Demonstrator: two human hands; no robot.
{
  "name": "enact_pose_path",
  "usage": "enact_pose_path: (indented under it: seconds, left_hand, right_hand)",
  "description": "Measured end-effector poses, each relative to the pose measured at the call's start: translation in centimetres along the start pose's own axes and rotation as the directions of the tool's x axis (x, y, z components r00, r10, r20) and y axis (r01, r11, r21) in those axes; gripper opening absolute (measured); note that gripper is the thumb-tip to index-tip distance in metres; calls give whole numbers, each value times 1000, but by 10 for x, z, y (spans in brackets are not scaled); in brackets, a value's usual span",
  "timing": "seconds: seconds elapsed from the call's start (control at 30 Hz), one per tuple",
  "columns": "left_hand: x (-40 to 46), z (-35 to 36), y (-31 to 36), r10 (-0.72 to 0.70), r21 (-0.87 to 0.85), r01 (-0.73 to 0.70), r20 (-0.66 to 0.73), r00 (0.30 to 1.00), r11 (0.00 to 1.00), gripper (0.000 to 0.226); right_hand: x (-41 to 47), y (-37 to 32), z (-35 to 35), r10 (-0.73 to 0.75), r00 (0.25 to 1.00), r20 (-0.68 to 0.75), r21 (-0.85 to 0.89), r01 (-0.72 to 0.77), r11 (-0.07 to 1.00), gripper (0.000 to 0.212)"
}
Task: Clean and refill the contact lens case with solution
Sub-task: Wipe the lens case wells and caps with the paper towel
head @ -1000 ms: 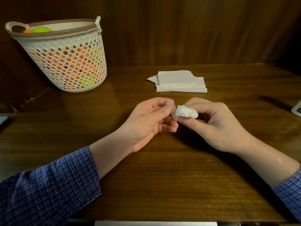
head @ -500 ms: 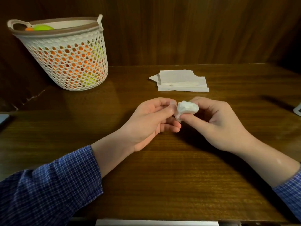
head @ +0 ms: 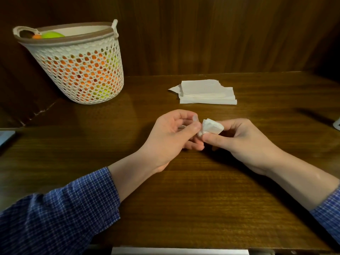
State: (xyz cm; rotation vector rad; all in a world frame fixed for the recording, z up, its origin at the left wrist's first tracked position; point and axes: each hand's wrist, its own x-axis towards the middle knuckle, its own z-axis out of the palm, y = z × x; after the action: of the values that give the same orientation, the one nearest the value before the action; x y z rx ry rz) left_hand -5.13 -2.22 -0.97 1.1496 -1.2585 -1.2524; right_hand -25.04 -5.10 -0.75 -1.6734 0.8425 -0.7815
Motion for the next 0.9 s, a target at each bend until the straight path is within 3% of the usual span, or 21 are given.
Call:
enact_pose_path:
  seconds: [0.2, 0.43, 0.57, 0.63, 0.7, 0.8, 0.9]
  left_hand:
    - [-3, 2, -4, 191, 172, -185, -18, 981, 967, 21]
    - [-2, 1, -2, 226, 137, -222, -16, 974, 965, 23]
    - [1, 1, 5, 28, -45, -27, 22, 999, 999, 41]
    - [2, -1, 10, -147, -165, 172, 153, 977, 971, 59]
    - [2, -7, 14, -277, -156, 335, 308, 910, 929, 74]
    - [2, -16, 17, -384, -96, 473, 455, 803, 876, 58]
    - [4, -20, 20, -425, -127, 533, 463, 778, 837, 33]
  right_hand:
    - [3, 0, 1, 93, 996, 3, 111, -92, 989, 33]
    - [1, -3, 4, 56, 998, -29, 78, -53, 996, 25]
    - [0, -5, 5, -176, 974, -144, -242, 138, 960, 19]
    - [-1, -4, 4, -323, 935, -150, -396, 242, 886, 19]
    - [-1, -2, 2, -457, 886, -74, -515, 358, 779, 16]
    - [-1, 0, 0, -558, 828, 49, -600, 472, 646, 15]
    - [0, 3, -2, -601, 791, 111, -634, 522, 571, 11]
